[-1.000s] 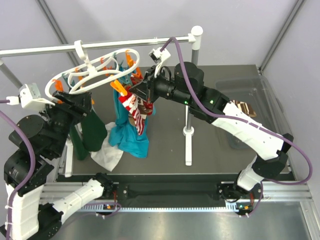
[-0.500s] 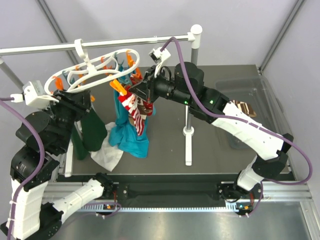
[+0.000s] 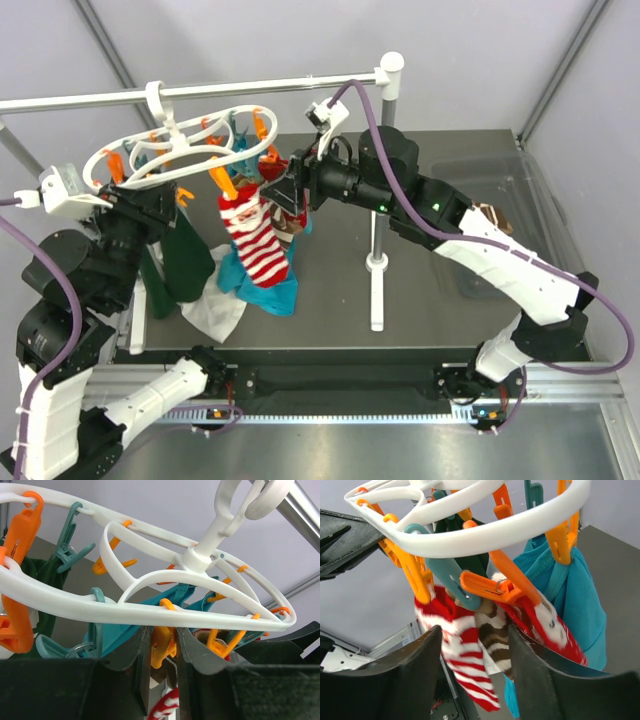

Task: Clip the socks to the hanger
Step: Open the clamp at the hanger.

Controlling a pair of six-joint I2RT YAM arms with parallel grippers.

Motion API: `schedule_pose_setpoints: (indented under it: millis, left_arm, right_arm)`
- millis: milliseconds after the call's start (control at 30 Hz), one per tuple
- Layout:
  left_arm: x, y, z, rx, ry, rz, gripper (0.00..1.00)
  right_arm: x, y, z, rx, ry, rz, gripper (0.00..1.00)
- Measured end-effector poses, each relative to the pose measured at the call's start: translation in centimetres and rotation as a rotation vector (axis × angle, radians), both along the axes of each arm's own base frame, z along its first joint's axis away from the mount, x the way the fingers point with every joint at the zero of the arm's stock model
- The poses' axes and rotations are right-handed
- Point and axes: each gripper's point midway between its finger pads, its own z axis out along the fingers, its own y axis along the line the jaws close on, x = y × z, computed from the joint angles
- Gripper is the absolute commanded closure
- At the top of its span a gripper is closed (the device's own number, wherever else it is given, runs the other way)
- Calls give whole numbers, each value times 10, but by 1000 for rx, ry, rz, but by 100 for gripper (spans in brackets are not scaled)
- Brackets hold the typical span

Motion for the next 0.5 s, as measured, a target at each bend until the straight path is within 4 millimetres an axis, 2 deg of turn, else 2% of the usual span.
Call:
schedule_pose_setpoints:
  millis: [100,233,400,500]
  left_arm:
    - [-3,1,1,-1,-7,-3,100]
    - [-4,1,2,1,-10,-11,100]
    - [-5,-2,2,12,-13,-29,100]
    - [-7,-2,2,17,-18,-36,100]
  right_arm:
    - [-8,-10,-4,-42,-12,22,30]
    - [-23,-40,-23,-123,-20,19,28]
    - [-29,-116,-61,-222,-10,-159,31]
    - [-21,-161,-75,-249,-7,-331,38]
